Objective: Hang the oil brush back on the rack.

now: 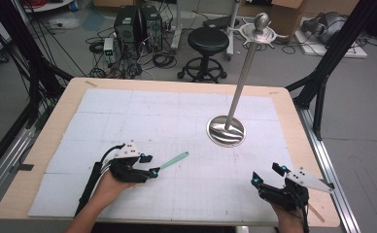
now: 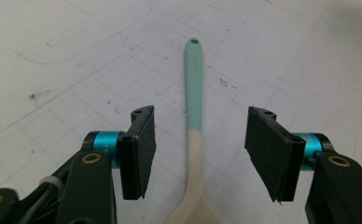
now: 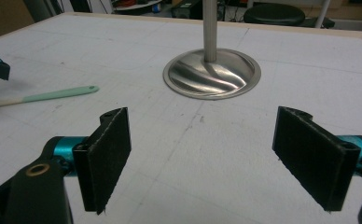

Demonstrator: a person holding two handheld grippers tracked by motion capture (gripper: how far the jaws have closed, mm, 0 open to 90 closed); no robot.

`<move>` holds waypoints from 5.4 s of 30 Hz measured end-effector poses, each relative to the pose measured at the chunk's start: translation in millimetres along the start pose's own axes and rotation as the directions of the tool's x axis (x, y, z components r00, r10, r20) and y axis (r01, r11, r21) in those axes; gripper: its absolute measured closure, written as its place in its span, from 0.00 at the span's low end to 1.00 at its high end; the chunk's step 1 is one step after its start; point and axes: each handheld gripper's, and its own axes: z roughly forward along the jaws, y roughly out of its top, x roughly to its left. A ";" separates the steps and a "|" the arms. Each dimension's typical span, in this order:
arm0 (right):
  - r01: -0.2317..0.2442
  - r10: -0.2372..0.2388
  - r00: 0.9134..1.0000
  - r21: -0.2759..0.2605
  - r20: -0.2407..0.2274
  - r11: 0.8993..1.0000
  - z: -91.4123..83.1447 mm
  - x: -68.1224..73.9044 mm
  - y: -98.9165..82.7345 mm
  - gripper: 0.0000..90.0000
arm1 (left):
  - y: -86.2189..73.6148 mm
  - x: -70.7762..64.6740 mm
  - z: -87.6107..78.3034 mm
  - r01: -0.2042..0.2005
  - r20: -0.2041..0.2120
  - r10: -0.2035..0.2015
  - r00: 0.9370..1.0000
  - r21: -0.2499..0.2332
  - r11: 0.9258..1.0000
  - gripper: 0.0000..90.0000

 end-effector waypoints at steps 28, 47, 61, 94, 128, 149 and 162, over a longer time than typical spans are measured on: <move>-0.018 0.017 1.000 0.002 0.012 1.000 -0.6 -2.0 0.2 0.21 | 8.3 -13.4 27.6 -0.107 -0.044 0.115 0.992 0.155 0.982 0.80; -0.015 0.015 1.000 0.001 0.008 1.000 -1.0 -2.3 0.2 0.21 | 8.9 -6.3 25.9 -0.055 -0.027 0.059 0.998 0.146 0.988 0.91; -0.049 0.049 0.999 -0.017 0.008 0.999 -5.7 -5.7 0.1 0.21 | 18.3 -8.4 -4.3 0.012 -0.018 -0.013 1.000 -0.059 0.998 0.91; -0.021 0.000 0.974 -0.093 -0.226 0.995 9.6 14.4 11.4 0.21 | 22.7 -31.4 -42.7 0.021 0.148 0.020 0.989 -0.273 0.962 0.91; 0.042 -0.144 0.727 -0.166 -0.671 0.985 68.0 105.6 61.5 0.28 | 21.7 -45.5 -56.0 -0.013 0.321 0.167 0.932 -0.430 0.903 0.91; 0.021 -0.190 0.565 -0.216 -0.803 0.976 76.5 115.9 74.1 0.72 | 21.4 -52.1 -52.8 -0.023 0.386 0.213 0.897 -0.441 0.897 0.90; -0.020 -0.141 0.509 -0.175 -0.849 0.984 77.0 118.5 75.4 0.84 | 20.5 -54.9 -51.5 -0.050 0.392 0.238 0.889 -0.434 0.900 0.90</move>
